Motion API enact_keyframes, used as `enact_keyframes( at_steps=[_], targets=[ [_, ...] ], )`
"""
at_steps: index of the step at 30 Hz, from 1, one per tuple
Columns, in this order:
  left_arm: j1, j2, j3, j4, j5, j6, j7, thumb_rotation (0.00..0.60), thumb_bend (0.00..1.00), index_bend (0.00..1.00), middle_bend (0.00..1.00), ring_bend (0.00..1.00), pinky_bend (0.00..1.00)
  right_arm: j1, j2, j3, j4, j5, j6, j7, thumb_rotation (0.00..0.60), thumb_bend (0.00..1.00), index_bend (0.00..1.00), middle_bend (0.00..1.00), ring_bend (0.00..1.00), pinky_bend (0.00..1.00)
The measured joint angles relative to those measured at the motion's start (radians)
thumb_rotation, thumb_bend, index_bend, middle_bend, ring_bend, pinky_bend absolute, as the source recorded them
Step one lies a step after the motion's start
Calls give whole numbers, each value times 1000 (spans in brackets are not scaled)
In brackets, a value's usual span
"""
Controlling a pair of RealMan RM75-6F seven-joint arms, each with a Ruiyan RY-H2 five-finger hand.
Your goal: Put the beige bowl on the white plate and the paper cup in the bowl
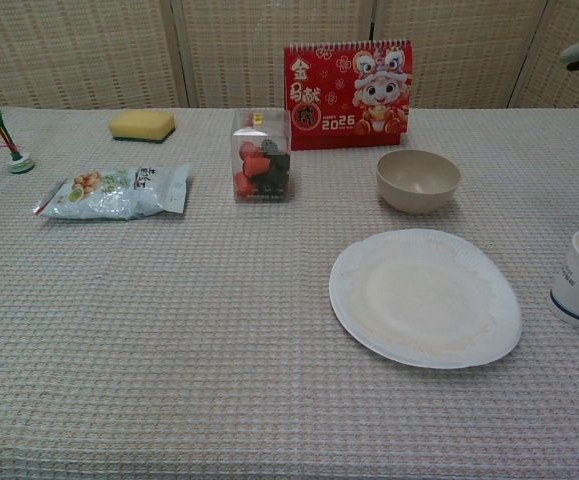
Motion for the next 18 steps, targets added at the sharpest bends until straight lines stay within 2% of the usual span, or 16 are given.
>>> enact_keyframes(
  at_steps=[6,12,18],
  targets=[
    [-5,-8,-6,3,-19,-6,25,600,342,0,0,0,259,142,-94,21,105,134,-124,-33,600,5,0,13,0,0],
    [1,-7,-9,-15,-35,4,48,600,342,0,0,0,259,221,-172,12,187,242,-198,-77,600,2,0,12,0,0],
    [10,-3,-12,-26,-43,22,58,600,342,0,0,0,258,269,-244,-9,245,287,-230,-105,600,0,0,12,0,0]
  ],
)
